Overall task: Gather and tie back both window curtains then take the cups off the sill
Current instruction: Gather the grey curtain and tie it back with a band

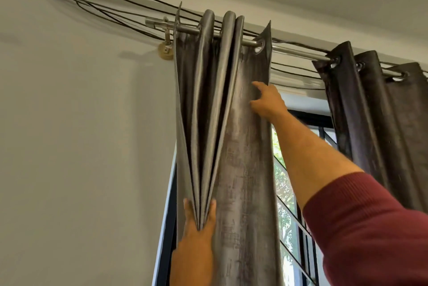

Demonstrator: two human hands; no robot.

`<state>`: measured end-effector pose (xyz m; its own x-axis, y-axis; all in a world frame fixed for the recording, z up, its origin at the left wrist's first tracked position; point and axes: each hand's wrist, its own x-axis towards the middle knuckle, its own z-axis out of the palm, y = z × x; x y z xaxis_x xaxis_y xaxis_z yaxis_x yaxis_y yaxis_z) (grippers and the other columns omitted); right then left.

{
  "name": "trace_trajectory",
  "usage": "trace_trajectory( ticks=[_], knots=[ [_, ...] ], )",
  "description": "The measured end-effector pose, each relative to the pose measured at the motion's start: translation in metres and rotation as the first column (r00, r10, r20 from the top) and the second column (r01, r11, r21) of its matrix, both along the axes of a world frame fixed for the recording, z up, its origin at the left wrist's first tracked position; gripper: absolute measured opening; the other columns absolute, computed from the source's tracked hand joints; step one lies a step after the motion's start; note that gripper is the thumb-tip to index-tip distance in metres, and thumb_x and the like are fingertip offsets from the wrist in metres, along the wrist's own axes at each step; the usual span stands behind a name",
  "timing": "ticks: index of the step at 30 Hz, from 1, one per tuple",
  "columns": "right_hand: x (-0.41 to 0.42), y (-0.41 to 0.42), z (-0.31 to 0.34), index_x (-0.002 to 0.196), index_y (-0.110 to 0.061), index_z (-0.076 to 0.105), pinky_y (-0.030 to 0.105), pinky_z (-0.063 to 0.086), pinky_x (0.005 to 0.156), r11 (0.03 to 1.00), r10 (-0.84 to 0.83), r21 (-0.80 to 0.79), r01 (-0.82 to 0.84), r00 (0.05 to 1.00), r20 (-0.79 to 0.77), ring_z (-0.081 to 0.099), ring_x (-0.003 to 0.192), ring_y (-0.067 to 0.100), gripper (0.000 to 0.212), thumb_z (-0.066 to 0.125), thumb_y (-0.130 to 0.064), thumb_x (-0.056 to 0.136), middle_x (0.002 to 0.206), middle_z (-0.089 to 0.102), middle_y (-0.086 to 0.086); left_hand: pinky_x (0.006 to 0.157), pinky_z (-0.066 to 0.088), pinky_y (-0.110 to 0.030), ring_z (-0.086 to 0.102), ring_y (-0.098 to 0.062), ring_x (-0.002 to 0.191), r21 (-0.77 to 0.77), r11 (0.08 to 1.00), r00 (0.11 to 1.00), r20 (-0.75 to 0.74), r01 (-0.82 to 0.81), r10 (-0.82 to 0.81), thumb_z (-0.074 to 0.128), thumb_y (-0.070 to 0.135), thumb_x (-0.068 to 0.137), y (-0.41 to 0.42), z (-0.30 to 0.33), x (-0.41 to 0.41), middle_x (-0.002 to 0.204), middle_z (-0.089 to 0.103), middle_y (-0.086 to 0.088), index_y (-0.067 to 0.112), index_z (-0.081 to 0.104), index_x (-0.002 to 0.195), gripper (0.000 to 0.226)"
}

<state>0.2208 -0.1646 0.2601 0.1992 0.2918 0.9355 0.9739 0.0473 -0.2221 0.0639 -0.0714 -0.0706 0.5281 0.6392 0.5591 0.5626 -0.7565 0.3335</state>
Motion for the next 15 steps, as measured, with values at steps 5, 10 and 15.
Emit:
trace_trajectory(
  ticks=[5, 10, 15],
  knots=[
    [-0.006, -0.001, 0.029, 0.144, -0.007, 0.060, 0.052, 0.054, 0.108, 0.998, -0.037, 0.042, 0.037, 0.999, -0.004, 0.060, 0.131, 0.042, 0.054, 0.067, -0.028, 0.095, 0.153, 0.046, 0.015, 0.057, 0.051, -0.017, 0.065, -0.010, 0.077, 0.175, 0.983, 0.941, 0.339, -0.047, -0.016, 0.057, -0.006, 0.100, -0.001, 0.049, -0.006, 0.167, -0.046, 0.001, 0.050, -0.027, 0.158, 0.117],
    [-0.009, -0.005, 0.066, 0.115, 0.005, 0.070, 0.035, 0.046, 0.077, 0.999, 0.002, 0.045, 0.001, 0.998, -0.071, 0.066, 0.115, 0.040, 0.027, 0.068, -0.015, 0.096, 0.117, 0.067, 0.023, 0.081, 0.060, -0.024, 0.062, -0.011, 0.079, 0.212, 0.975, 0.986, 0.165, -0.071, 0.036, 0.059, -0.001, 0.103, 0.001, 0.061, -0.009, 0.157, -0.047, 0.005, 0.041, -0.031, 0.158, 0.114],
    [-0.043, 0.029, 0.097, 0.074, -0.019, 0.040, 0.027, 0.034, 0.054, 0.974, 0.223, 0.020, -0.224, 0.974, 0.031, 0.047, 0.068, 0.021, 0.026, 0.060, -0.023, 0.090, 0.067, 0.045, 0.000, 0.102, 0.058, -0.038, 0.069, -0.025, 0.119, 0.199, 0.977, 0.992, 0.111, -0.073, 0.051, 0.063, 0.001, 0.098, 0.015, 0.067, -0.019, 0.171, -0.036, 0.009, 0.037, -0.012, 0.168, 0.109]
  ],
)
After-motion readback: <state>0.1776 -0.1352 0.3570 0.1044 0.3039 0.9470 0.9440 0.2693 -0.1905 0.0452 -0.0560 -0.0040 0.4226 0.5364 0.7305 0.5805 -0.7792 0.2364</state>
